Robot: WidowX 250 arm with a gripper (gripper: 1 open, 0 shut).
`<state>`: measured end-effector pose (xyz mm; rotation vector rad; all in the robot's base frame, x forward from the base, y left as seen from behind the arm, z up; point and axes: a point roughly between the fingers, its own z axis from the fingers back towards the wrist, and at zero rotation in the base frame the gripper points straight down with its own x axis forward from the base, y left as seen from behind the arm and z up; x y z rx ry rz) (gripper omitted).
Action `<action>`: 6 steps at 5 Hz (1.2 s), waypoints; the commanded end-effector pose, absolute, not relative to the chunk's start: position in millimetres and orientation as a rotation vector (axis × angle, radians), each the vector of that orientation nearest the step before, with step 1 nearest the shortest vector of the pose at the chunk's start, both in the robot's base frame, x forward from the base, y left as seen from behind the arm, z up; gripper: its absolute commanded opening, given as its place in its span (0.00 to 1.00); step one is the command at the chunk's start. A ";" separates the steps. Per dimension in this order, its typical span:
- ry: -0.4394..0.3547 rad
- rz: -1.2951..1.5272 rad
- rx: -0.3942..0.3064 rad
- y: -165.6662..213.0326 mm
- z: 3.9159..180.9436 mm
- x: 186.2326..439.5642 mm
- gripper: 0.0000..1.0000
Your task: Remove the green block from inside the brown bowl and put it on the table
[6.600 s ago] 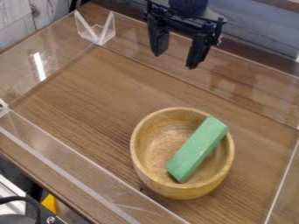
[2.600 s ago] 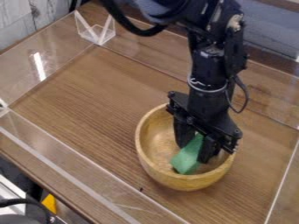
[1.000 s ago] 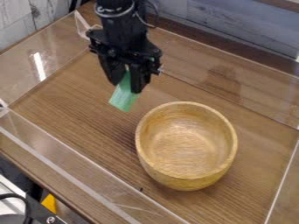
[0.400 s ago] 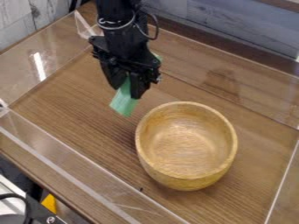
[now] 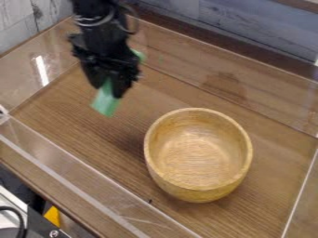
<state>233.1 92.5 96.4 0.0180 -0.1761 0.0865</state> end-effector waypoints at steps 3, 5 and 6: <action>-0.232 0.099 0.053 82.1 91.5 229.7 0.00; -0.235 0.038 0.048 65.8 89.4 230.3 0.00; -0.234 0.019 0.046 57.6 92.0 229.1 0.00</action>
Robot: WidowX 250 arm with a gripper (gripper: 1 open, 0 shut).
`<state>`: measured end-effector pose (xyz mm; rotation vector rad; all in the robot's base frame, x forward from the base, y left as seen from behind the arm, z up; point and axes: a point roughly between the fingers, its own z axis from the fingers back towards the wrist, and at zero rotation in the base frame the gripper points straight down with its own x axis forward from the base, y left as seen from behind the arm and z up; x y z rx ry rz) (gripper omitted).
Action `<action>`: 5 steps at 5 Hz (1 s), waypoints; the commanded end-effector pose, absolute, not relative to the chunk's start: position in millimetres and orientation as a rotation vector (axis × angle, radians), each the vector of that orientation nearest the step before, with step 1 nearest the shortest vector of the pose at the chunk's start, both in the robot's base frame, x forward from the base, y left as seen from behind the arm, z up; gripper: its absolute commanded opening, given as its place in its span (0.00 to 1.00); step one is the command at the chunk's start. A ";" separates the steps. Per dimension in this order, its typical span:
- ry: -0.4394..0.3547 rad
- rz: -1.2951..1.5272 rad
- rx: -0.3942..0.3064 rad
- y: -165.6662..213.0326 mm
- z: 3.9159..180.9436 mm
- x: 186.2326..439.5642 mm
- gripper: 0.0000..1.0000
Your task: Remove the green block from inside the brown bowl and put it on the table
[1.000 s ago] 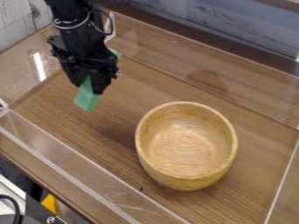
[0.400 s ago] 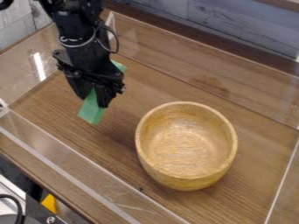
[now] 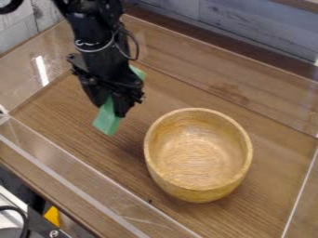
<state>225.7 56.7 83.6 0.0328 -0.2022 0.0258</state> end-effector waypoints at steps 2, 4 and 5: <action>-0.227 0.024 0.049 66.4 92.7 228.1 0.00; -0.205 0.081 0.062 72.7 90.7 222.8 0.00; -0.193 0.121 0.067 72.6 90.7 214.5 0.00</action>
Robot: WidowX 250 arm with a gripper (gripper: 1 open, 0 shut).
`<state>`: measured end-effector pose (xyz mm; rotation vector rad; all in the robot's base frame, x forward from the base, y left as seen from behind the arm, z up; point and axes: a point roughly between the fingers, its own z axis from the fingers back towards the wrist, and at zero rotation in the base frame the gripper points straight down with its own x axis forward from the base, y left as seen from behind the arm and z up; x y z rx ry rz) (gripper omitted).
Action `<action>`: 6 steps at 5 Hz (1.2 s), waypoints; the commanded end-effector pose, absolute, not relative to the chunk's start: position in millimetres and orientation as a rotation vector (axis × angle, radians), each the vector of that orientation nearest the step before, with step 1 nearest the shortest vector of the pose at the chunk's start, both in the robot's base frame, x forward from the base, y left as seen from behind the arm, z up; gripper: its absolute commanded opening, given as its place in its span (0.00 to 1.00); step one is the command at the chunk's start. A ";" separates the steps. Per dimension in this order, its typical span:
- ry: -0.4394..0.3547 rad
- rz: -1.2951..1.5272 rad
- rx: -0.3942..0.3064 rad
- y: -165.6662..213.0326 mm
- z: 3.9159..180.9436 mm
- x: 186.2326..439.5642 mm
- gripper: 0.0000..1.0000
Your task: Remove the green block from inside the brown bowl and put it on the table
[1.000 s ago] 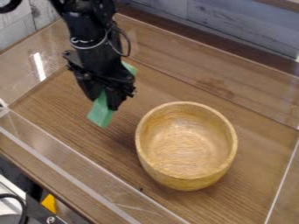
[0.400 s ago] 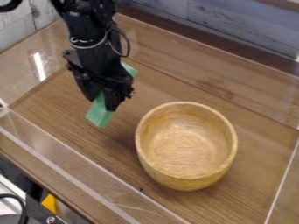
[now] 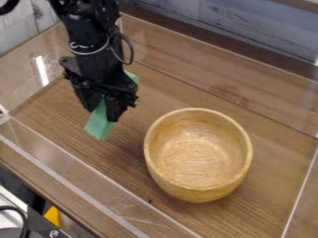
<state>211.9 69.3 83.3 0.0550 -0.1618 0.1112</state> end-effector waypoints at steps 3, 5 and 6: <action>-0.180 0.127 0.055 79.4 95.0 231.8 1.00; -0.191 0.164 0.047 77.5 97.7 241.2 1.00; -0.197 0.214 0.049 78.2 96.7 244.5 1.00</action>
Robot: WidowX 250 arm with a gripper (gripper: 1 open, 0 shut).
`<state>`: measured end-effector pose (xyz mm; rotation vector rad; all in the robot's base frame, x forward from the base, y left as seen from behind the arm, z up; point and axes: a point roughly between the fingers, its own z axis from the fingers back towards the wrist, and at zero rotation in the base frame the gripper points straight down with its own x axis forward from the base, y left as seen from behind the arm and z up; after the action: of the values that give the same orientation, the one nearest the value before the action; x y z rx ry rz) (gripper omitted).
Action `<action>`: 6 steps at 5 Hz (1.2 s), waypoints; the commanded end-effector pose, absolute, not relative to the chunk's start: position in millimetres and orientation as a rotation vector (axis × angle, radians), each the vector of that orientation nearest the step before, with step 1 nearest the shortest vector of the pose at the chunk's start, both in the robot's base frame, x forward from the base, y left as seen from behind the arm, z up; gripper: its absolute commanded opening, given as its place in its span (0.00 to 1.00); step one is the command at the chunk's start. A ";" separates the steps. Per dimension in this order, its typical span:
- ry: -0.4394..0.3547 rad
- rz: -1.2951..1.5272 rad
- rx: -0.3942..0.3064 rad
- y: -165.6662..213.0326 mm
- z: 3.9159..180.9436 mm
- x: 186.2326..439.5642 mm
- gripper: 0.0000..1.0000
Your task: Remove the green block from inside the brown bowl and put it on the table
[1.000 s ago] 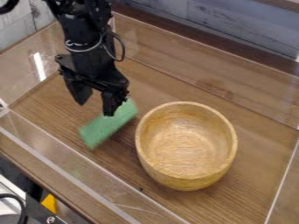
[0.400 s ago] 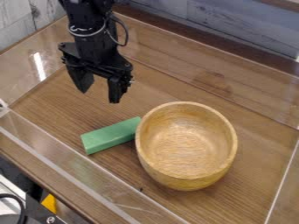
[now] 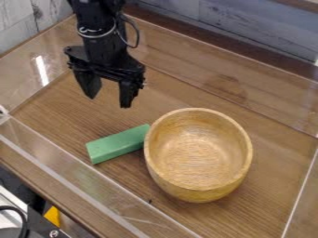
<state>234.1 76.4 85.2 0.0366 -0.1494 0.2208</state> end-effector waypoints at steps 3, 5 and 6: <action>-0.215 0.301 0.045 79.4 113.5 245.3 1.00; -0.229 0.211 0.025 78.6 109.6 225.9 1.00; -0.231 0.221 0.023 72.1 103.2 230.9 1.00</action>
<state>227.0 71.3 97.7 0.0149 -0.2078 0.2231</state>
